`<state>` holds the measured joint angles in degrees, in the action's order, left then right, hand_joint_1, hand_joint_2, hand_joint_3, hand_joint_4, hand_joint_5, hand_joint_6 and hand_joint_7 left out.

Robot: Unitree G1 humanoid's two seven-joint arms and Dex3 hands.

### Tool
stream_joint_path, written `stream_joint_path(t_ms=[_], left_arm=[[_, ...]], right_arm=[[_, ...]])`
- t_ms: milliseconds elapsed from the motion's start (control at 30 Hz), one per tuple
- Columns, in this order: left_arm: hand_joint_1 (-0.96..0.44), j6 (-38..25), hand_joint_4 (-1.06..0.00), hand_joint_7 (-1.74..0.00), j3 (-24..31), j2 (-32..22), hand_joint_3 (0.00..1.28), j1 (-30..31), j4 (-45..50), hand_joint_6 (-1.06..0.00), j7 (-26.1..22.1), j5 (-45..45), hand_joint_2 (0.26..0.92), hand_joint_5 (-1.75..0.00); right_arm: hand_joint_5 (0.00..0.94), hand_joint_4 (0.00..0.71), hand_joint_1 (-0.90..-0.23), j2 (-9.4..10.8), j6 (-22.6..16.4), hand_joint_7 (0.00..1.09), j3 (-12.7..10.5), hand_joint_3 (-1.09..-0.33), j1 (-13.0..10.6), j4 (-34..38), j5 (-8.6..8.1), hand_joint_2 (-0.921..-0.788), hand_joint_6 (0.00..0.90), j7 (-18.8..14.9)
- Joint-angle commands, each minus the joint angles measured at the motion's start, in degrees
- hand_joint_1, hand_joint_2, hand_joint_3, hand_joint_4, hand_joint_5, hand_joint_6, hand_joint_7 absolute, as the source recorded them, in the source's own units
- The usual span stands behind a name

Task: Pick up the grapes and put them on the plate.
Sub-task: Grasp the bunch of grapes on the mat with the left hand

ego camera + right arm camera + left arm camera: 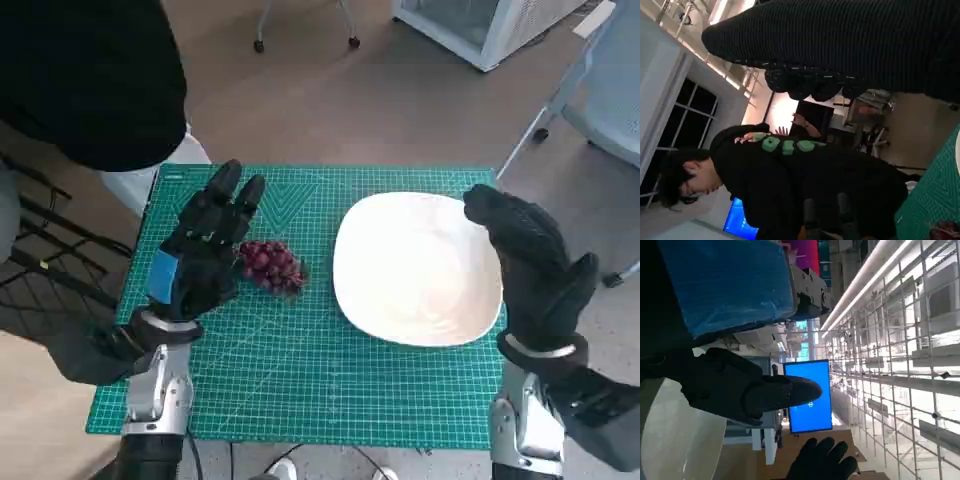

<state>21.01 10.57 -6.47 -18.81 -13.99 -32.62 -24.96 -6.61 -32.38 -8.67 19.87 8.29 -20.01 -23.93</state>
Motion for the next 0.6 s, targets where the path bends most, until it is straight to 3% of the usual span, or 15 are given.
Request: stream_joint_path(t_ms=[33,600], left_arm=[[-0.57,0.16,-0.22,-0.01,0.02,-0.30,0.46,0.85,1.14,-0.35,0.09,0.22,0.921,0.00],[-0.56,-0.01,-0.22,-0.01,0.08,-0.24,0.46,1.11,0.87,-0.35,-0.20,-0.09,0.921,0.00]], right_arm=[[0.001,0.326,-0.666,-0.10,0.56,0.39,-0.08,-0.703,-1.14,0.18,0.21,-0.921,0.031,0.23],[0.001,0.326,-0.666,-0.14,0.33,0.39,0.03,-0.703,-0.81,0.39,0.91,-0.921,0.033,0.51]])
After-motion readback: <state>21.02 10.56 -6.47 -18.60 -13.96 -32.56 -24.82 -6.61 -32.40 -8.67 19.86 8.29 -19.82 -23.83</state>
